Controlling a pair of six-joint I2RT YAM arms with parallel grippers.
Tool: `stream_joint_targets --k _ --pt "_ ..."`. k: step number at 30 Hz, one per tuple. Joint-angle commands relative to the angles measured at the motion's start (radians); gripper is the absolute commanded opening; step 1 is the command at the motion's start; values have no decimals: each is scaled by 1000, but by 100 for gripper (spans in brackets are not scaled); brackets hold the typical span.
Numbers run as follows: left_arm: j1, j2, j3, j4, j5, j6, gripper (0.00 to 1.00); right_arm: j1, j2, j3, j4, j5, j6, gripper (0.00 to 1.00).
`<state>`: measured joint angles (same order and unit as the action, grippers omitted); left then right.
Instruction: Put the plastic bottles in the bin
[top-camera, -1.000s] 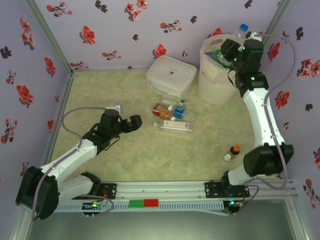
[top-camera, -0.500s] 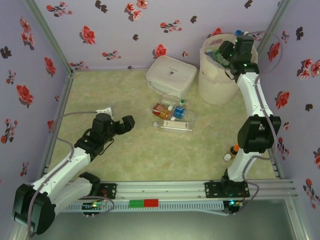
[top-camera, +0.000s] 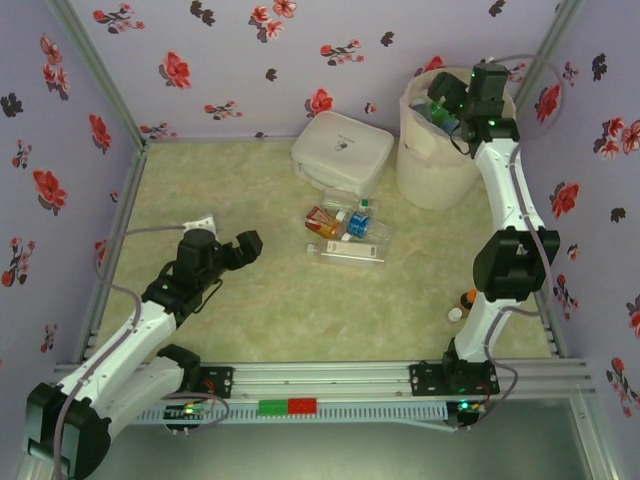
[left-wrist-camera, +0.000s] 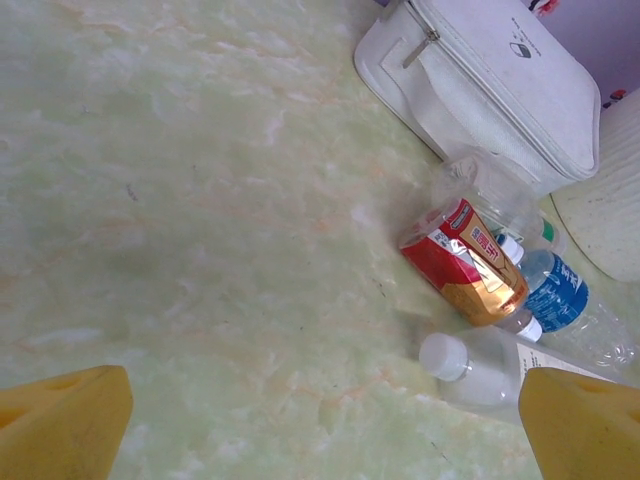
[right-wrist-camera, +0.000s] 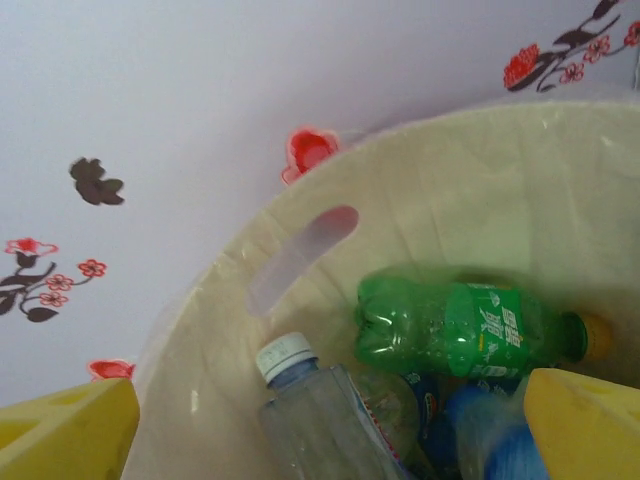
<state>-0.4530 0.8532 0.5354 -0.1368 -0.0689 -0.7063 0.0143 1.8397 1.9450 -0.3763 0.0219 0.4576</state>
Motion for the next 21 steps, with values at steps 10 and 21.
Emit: stream_joint_targets --k 10,21 --pt "25 29 -14 75 -19 -63 100 227 -326 -217 -11 82 -214 100" --pt "45 147 -12 184 17 -134 100 540 -478 -557 -19 113 -166 100"
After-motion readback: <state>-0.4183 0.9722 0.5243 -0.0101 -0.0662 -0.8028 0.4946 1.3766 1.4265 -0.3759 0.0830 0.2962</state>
